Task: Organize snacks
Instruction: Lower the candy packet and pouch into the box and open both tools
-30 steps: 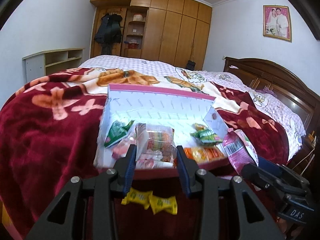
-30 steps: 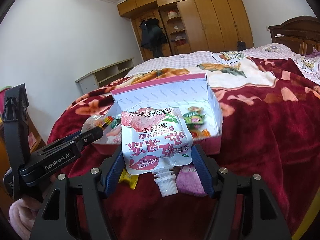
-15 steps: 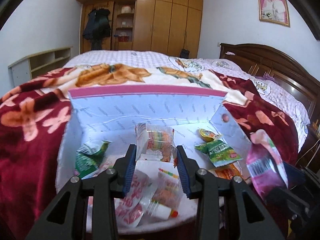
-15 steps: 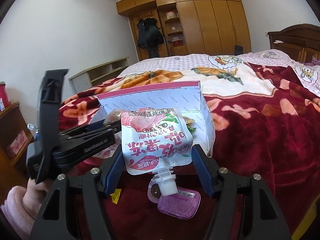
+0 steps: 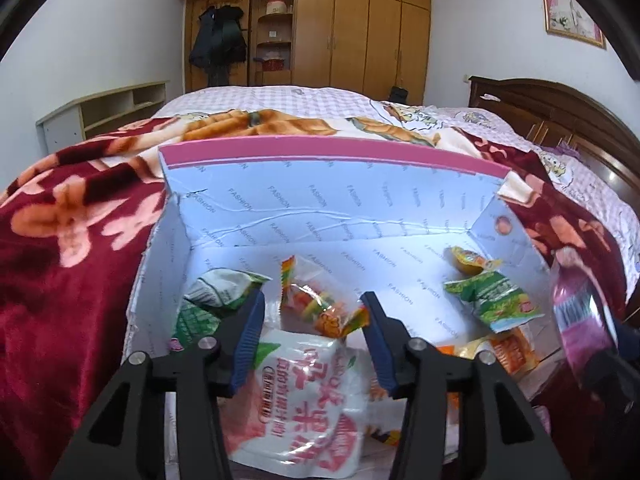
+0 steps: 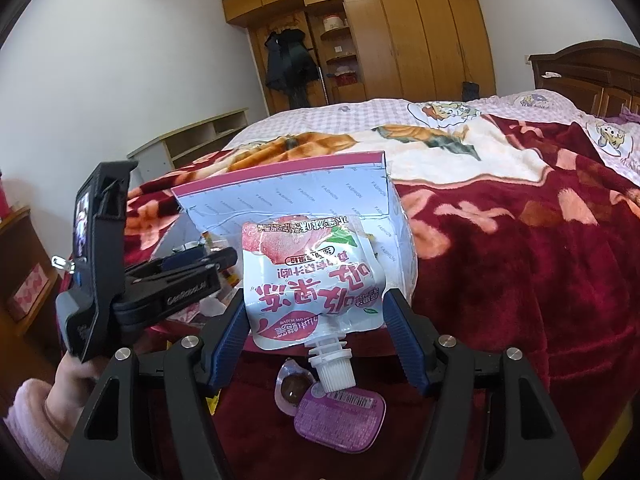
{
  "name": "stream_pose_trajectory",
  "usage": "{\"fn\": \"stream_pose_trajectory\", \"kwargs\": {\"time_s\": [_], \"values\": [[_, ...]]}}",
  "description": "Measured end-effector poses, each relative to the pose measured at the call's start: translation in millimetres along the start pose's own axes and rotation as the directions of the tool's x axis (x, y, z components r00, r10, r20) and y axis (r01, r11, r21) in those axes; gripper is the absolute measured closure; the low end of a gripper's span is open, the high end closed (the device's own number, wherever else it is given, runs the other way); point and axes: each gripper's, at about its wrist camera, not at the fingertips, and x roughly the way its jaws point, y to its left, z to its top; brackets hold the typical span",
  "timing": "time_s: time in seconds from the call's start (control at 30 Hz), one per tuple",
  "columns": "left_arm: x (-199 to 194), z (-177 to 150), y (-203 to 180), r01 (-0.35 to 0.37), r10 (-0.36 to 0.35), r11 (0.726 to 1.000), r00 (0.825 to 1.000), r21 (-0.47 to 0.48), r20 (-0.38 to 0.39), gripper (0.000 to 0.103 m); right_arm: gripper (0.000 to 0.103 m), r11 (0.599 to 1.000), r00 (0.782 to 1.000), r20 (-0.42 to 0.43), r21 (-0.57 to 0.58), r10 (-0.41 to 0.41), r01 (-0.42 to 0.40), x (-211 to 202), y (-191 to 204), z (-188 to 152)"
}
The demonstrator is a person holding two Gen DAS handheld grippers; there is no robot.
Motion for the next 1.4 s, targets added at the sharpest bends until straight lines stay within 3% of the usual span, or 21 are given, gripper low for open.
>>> {"fn": "stream_pose_trajectory", "kwargs": {"time_s": [0.83,1.07,1.17,1.23,1.4], "values": [[6.5,-4.9,-9.4,-0.040,0.039,0.998,0.999,0.045,0.018,0.050,0.035,0.996,0.993,-0.100,-0.072,-0.065,0.057,92.7,-0.9,43.8],[5.7,-2.5,-8.7,-0.034,0.034,0.998,0.999,0.044,0.010,0.047,0.035,0.997,0.995,-0.096,-0.073,-0.020,0.013,86.5,0.0,41.3],[2.7,-2.3,-9.1,-0.031,0.031,0.998,0.999,0.046,0.004,0.047,0.029,0.996,0.996,-0.089,-0.084,-0.010,0.003,80.3,2.6,38.5],[-0.6,-2.5,-8.5,-0.023,0.023,0.999,1.000,0.048,-0.002,0.043,0.023,0.996,0.996,-0.085,-0.091,0.000,-0.007,75.8,3.8,37.0],[-13.8,-3.5,-8.0,0.015,-0.015,0.999,1.000,0.029,-0.014,0.034,0.022,0.996,0.998,-0.068,-0.082,0.009,-0.014,63.6,2.9,35.1]]}}
